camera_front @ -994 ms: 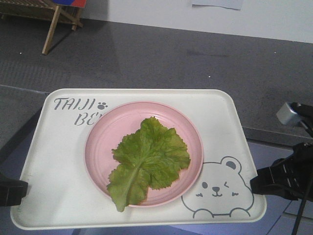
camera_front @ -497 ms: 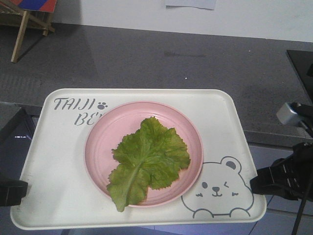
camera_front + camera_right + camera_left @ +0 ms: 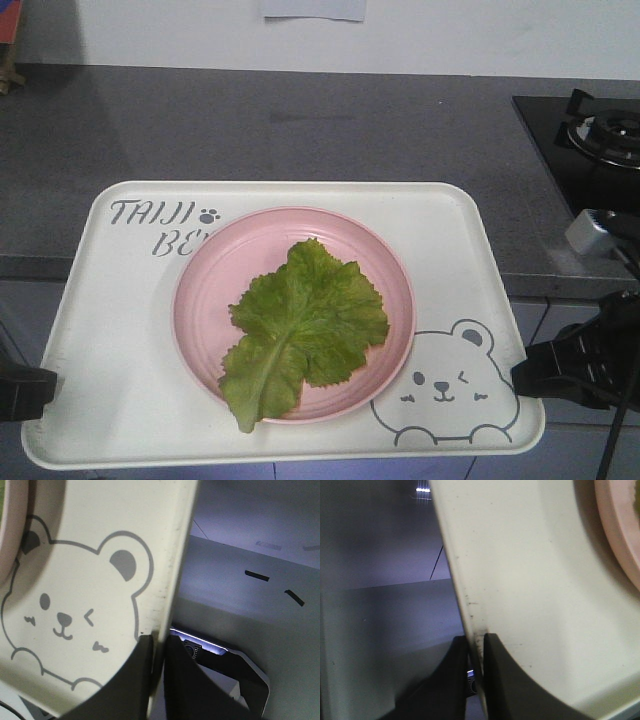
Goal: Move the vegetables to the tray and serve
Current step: 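Hold the tray with both grippers and turn the base away from the counter, then drive the base forward holding the tray level with both grippers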
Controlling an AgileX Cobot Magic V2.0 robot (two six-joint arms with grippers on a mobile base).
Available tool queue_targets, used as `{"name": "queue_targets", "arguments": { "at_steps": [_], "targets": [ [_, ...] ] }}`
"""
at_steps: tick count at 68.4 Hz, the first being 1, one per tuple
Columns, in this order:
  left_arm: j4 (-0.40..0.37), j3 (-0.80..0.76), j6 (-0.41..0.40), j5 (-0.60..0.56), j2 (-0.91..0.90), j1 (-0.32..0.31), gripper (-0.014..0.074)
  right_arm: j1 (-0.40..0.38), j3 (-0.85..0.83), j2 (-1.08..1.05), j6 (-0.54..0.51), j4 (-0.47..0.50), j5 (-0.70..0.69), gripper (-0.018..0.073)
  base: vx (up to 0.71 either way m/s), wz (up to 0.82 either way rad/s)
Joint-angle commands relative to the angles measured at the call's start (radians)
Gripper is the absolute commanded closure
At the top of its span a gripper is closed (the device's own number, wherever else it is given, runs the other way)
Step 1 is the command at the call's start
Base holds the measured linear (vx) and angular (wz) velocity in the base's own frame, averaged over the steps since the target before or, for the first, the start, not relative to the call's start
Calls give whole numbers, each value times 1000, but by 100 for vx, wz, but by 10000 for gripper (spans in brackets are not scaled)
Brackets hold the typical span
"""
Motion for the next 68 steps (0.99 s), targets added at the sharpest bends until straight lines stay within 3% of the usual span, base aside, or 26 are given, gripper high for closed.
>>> {"name": "queue_targets", "arguments": {
  "at_steps": [1,35,68],
  "targets": [
    [-37,-27,29,-62,-14,-11,602,5,-26,-23,-49,60,-2,562,8,-27],
    [-37,-27,29,-62,-14,-11,602,5,-26,-23,-49,60,-2,562,9,-22],
    [-37,-27,29,-62,-14,-11,602,5,-26,-23,-51,60,-1,562,9,-1]
  ]
}}
